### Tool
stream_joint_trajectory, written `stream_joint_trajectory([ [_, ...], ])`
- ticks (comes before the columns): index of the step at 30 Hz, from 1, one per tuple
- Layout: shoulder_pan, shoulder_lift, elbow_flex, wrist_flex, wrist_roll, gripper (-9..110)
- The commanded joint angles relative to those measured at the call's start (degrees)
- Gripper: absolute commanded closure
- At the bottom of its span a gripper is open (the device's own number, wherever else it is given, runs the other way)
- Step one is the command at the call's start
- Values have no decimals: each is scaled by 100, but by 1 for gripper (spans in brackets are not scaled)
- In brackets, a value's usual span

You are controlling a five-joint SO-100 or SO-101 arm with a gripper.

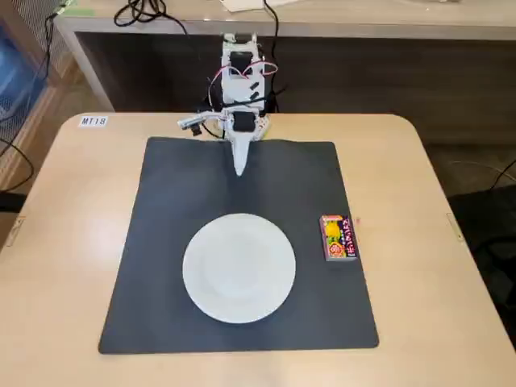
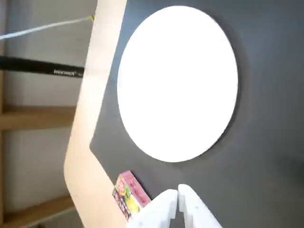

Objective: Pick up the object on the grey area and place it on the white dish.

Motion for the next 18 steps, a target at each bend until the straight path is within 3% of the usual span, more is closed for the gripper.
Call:
stream_joint_trajectory([
  [1,-492,-1397,-1415,9,-650,102],
  [8,-1318,-3876,-3428,729,-2030,102],
  [18,-2004,-5379,-4922,835,-3234,102],
])
